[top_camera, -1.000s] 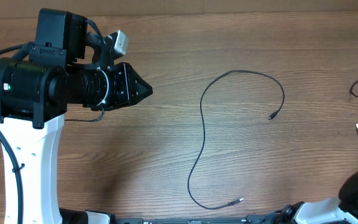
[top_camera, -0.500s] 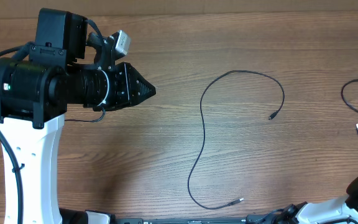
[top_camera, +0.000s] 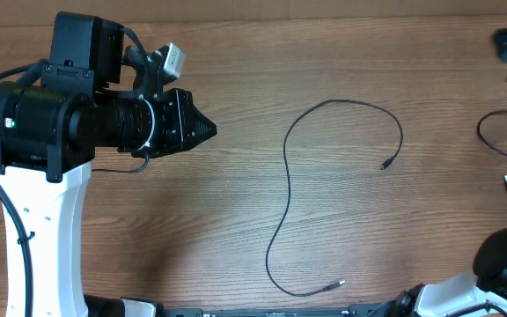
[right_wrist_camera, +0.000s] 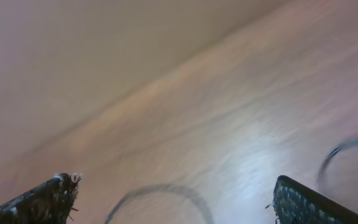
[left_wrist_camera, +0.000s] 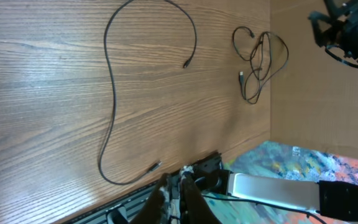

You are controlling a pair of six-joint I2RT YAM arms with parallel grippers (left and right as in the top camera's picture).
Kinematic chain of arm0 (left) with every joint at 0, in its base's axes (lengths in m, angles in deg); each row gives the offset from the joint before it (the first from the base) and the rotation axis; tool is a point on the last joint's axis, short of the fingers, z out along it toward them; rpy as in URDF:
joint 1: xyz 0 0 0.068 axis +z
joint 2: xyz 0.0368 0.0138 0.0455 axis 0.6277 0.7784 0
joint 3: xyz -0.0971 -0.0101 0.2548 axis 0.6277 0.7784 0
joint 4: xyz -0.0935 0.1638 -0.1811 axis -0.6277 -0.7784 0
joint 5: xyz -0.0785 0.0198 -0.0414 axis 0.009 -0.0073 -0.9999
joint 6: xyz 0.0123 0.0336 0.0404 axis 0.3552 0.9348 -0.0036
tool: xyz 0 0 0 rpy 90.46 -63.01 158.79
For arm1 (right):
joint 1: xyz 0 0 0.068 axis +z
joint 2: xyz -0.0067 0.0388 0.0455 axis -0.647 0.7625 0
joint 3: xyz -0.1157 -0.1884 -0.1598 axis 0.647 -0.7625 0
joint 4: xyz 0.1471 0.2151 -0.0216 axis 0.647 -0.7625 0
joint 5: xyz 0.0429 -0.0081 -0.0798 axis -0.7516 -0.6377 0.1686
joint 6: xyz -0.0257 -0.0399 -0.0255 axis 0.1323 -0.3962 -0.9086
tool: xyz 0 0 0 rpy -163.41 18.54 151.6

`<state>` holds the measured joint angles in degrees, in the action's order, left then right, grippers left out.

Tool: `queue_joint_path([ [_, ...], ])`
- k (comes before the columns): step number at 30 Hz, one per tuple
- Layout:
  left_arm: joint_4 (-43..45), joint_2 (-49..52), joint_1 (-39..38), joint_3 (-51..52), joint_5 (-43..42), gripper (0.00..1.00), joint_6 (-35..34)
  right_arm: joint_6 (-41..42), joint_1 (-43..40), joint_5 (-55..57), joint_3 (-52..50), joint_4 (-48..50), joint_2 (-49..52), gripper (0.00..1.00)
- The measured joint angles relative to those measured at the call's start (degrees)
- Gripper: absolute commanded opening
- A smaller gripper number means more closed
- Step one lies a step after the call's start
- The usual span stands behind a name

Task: Untangle cables
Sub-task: 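Pull the grasped cable up and out to the right edge, then bring the right gripper back to the last cable and grasp it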

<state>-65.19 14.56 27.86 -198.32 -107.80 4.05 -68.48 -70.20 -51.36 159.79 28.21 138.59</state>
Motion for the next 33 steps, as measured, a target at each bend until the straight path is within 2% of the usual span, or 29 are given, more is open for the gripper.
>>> queue_joint_path([
  [7, 0.0, -0.13, 0.0, 0.11, 1.03, 0.05, 0.02, 5.31, 9.2, 6.86, -1.01, -16.94, 0.0, 1.0],
  [11, -0.02, -1.57, 0.0, 0.26, 1.27, 0.06, 0.2, 8.76, 15.37, 10.91, -3.91, -21.75, 0.0, 1.0],
  [15, -0.02, -4.28, 0.0, 0.28, 2.05, 0.08, 0.26, 12.24, 22.47, 12.63, -6.78, -23.19, 0.0, 1.0],
  [20, -0.02, -8.2, 0.0, 0.28, 4.26, 0.18, 0.46, 17.22, 33.24, 16.65, -9.22, -23.34, 0.0, 1.0],
  [29, -0.04, -10.6, 0.0, 0.28, 5.53, 0.2, 0.44, 28.5, 54.47, 21.84, -13.07, -22.58, -0.02, 1.0],
  [33, -0.04, -10.6, 0.0, 0.28, 5.53, 0.21, 0.44, 33.14, 61.44, 23.58, -14.49, -22.21, -0.02, 1.0],
])
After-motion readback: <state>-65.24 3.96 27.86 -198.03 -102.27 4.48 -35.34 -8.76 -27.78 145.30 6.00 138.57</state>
